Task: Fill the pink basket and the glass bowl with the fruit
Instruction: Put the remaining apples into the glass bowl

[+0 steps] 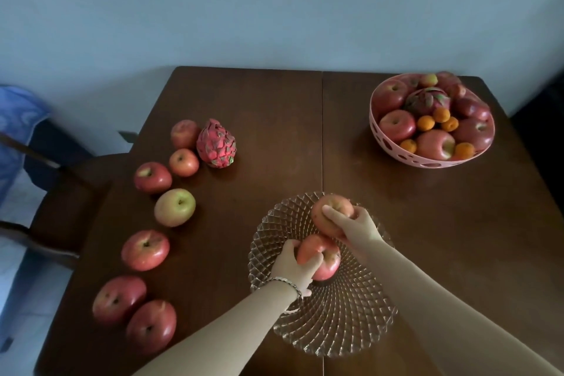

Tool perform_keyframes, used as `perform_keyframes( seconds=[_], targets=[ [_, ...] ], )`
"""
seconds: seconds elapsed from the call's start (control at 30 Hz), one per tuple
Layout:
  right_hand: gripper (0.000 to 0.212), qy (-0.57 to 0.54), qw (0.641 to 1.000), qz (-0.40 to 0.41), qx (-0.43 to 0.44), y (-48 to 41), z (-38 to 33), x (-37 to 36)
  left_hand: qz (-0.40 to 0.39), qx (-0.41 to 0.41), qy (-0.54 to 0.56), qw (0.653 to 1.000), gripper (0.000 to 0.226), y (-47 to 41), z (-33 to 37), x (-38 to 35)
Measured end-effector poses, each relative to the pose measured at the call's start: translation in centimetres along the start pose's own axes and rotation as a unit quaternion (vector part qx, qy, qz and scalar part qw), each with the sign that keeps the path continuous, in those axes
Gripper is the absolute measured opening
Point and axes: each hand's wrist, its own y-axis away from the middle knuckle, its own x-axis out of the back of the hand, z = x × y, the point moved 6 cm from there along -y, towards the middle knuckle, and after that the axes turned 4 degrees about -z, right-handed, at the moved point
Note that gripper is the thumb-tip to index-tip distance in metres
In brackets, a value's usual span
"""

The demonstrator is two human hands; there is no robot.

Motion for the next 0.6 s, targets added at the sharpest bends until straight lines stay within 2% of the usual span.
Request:
perform_keyframes(
  seconds=[0.1, 0.2, 0.37, 0.5, 0.6],
  targets=[
    [0.068, -0.055, 0.998, 0.011, 0.012, -0.2, 0.5, -0.7, 0.003, 0.0, 0.045, 0.999, 0.036, -0.2, -0.3, -0.2],
    [0.057, -0.104, 0.994, 0.02, -0.004, -0.2, 1.4, -1.2, 0.0, -0.015, 0.065, 0.998, 0.033, -0.2, -0.4, -0.1],
    [0.07, -0.044, 0.996, 0.064, -0.051, 0.4, 2.4, -0.7, 0.005, -0.036, 0.045, 0.998, 0.037, -0.4, -0.5, 0.1],
    [0.047, 0.019, 0.997, 0.078, -0.021, 0.8, 1.8, -0.1, 0.024, -0.052, 0.023, 0.998, 0.042, -0.4, -0.4, 0.3],
    [0.039, 0.04, 0.995, 0.094, -0.012, 1.0, 1.8, 0.2, 0.035, -0.058, 0.019, 0.998, 0.041, -0.4, -0.3, 0.2]
  ],
)
